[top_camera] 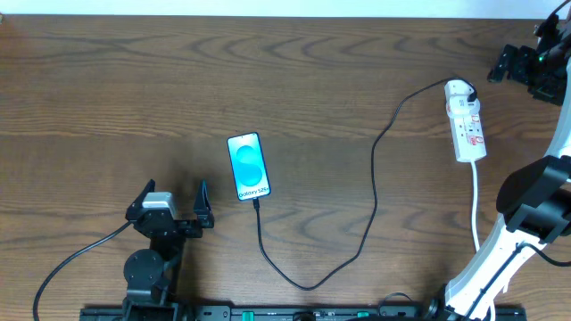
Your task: Plug charger to phone and switch on socket
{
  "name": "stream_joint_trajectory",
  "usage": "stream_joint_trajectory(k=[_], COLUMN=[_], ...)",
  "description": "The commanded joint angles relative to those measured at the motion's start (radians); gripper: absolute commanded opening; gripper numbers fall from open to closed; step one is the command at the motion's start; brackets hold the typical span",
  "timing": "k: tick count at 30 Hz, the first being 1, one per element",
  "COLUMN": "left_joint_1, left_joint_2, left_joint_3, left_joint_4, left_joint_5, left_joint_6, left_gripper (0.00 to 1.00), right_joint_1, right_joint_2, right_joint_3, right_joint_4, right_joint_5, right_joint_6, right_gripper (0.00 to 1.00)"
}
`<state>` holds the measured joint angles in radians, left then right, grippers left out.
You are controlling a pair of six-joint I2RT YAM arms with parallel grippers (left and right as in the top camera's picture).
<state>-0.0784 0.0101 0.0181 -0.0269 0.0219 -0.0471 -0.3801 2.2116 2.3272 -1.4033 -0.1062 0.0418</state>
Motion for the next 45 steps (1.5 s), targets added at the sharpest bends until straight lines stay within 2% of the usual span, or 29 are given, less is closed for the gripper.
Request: stream_joint_trajectory(k=[1, 9, 45], left_joint_1=[0.006, 0.044, 0.062], left_joint_2=[-0.009, -0.009, -0.006], left_joint_3=[-0.014, -0.014, -0.014], left_joint_4=[-0.047, -0.048, -0.047], left_joint_5=[-0.003, -0.014, -0.014], left_joint_6=[0.086, 0.035, 0.035], left_gripper=[0.98, 0.98, 0.98], right_joint_1=[0.003, 0.002, 0.000], right_joint_2=[-0.014, -0.014, -0.014], right_joint_3=[0.009, 0.009, 0.009], right_joint_4=[-0.003, -0.003, -0.003], right_joint_5=[0.006, 0.006, 0.006], right_joint_6=[0.010, 0.010, 0.010], right_gripper=[0.99, 0.99, 0.99])
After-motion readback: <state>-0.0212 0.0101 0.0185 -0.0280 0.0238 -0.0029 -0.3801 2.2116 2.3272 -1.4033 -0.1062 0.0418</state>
